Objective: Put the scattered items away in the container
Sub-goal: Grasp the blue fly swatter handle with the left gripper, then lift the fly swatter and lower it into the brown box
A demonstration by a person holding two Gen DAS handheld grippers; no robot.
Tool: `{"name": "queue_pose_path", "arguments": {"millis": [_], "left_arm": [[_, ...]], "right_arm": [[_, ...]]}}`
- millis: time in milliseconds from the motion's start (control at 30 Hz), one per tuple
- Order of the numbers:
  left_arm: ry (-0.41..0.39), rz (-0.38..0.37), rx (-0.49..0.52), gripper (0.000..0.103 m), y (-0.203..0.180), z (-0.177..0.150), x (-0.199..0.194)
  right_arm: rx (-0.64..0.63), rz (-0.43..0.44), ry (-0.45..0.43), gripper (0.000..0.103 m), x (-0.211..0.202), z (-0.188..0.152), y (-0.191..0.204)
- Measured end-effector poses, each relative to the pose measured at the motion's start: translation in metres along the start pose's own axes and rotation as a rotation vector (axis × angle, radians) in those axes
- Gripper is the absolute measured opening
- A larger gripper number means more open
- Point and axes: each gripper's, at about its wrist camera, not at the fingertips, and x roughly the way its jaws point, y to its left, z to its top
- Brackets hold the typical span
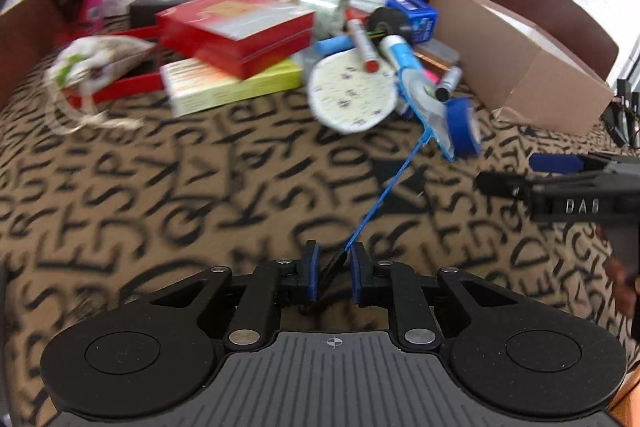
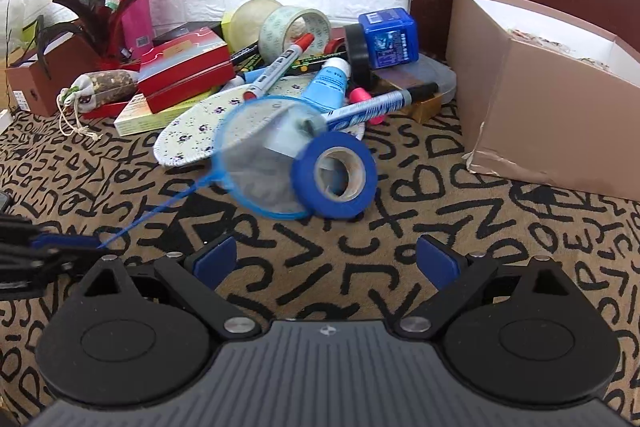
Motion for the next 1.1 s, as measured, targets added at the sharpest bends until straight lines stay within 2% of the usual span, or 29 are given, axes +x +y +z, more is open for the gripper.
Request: {"name": "queue_pose_path", "arguments": {"millis": [100,267,333,533,667,767,933,967,1000,1100], "left_arm": [[0.004,0.017,-0.017,0.014,0.009,-0.003,-0.006],[-0.001,0.022,-0.018,0.014,0.011,-0.003,-0.006],[0.003,0.022,-0.02,0.014,0.011,-0.003,-0.007],[0.011,0.04,-0.073,0.013,0.038,-0.008,-0.019],[0.009,-0.017,-0.172,0.013,0.066,-0.009,-0.023],[0.006,-0.043,-0.198,0.012,0.075,-0.01,-0.023],[0.001,-0.029,-0.146,0.013,0.069,-0.01,-0.021],[0.002,-0.028,-0.127,0.016,0.066,-0.009,-0.02],[0.004,-0.028,-0.101,0.019,0.063,-0.009,-0.02],[0.014,-0.013,0.008,0.017,0.054,-0.011,-0.022]], "right_arm": [[-0.005,0.017,0.005,0.095,0.002,0.0,0.004],[-0.022,0.081,0.035,0.071,0.009,0.002,0.014],[-0.045,0.095,0.041,0.067,0.011,0.003,0.019],[-0.052,0.155,0.062,0.068,0.022,0.006,0.029],[-0.061,0.211,0.062,0.069,0.027,0.009,0.04],[-0.077,0.219,0.056,0.069,0.031,0.015,0.047],[-0.1,0.218,0.032,0.069,0.029,0.027,0.051],[-0.113,0.213,0.025,0.069,0.028,0.03,0.053],[-0.121,0.211,0.018,0.069,0.027,0.033,0.055],[-0.098,0.237,0.001,0.069,0.026,0.044,0.055]]}}
